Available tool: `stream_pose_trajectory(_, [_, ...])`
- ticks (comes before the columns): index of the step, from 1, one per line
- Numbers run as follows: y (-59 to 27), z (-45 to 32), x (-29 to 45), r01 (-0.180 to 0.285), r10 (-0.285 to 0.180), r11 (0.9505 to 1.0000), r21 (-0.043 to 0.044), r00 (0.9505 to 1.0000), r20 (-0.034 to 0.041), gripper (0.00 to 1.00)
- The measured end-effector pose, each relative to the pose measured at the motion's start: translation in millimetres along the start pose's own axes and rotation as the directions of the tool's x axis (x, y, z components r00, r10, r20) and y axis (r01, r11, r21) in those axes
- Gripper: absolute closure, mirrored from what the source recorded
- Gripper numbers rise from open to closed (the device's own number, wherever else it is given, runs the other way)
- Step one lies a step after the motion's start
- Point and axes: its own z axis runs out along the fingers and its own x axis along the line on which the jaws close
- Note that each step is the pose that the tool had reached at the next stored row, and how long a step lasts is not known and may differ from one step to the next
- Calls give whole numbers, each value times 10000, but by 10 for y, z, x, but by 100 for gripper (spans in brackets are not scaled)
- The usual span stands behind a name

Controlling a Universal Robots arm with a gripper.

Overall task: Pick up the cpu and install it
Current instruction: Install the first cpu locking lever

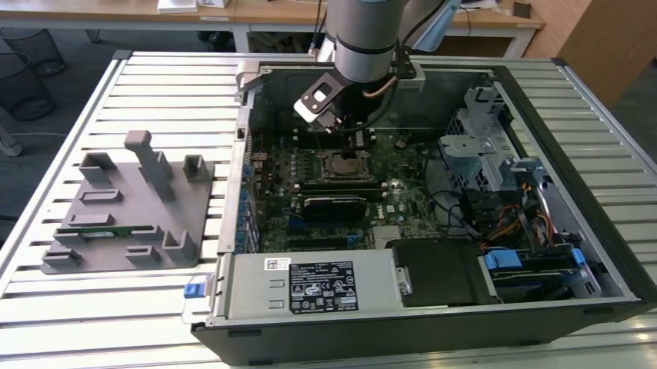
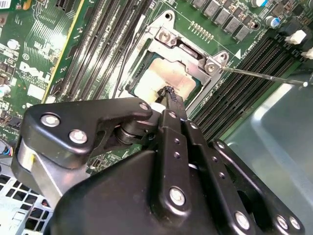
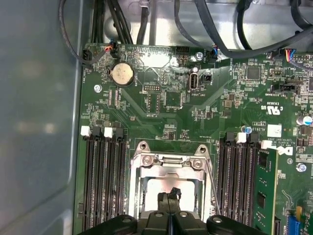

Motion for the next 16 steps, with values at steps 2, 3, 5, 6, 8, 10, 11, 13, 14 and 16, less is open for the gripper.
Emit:
stream_pose_trajectory(2, [1,-2,0,1,-1,10000,0,10000,1,89])
stream_pose_trajectory(3, [1,-8,0,1,-1,10000,2,10000,3,89])
stream_pose_trajectory(5, [2,-30,1,1,-1,10000,0,10000,1,89])
stream_pose_trajectory(6, [2,-48,1,1,-1,10000,0,10000,1,89])
stream_pose_trajectory(8, [2,-100,3,0,0,10000,0,10000,1,89])
stream_pose_trajectory(10, [2,-164,5,0,0,10000,-1,10000,0,89])
stream_pose_trajectory(11, [2,-202,6,-1,1,10000,0,10000,0,89])
stream_pose_trajectory(13, [2,-285,9,-1,1,10000,0,10000,2,89])
stream_pose_trajectory(14, [2,-325,10,-1,1,10000,-2,10000,0,89])
stream_pose_trajectory(16, [2,-414,13,0,0,10000,-2,10000,-1,89])
